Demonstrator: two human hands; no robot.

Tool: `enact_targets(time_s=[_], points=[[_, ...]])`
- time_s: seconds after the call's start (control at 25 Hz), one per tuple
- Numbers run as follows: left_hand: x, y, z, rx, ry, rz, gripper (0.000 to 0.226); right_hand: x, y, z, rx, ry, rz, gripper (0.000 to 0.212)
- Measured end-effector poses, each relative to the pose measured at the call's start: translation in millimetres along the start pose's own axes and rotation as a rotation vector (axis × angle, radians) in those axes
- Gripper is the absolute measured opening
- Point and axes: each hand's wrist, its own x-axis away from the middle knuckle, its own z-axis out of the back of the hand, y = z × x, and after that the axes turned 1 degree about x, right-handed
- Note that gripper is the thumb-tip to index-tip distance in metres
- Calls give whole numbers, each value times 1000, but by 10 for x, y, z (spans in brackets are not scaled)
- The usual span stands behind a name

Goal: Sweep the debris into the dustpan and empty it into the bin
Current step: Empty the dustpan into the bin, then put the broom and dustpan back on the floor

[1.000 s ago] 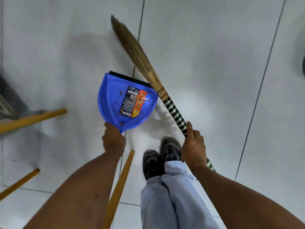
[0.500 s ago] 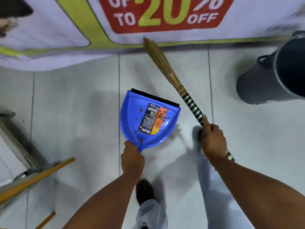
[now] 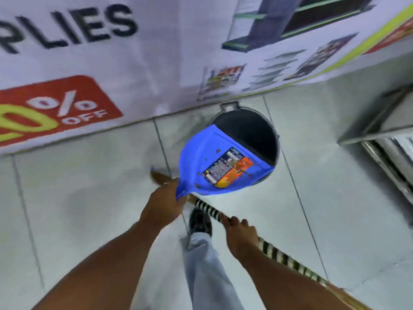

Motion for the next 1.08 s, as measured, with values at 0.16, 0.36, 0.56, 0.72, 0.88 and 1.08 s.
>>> enact_targets(time_s=[0.16,0.36,0.56,0.72,0.88,1.08], points=[[-603,822,-129,-78,-221,21,45,-62,92,-55,-55,-65,65,58],[-765,1194,-109,315,-452,340,42,-36,40,-65,-204,-35,48,82],[-744,1005,75,445,-433,379,50,59,-177,-17,-161,-9,-1,83],[-365,442,242,196,-77,132,44,119,-474,178,-124,16,3,59],[424,-669,675,366,142,298,32,166,-1020,423,-138,-27,137,54],[993,-1951,879,439,335,575,7,-411,-1869,822,-115,-48,205,46]])
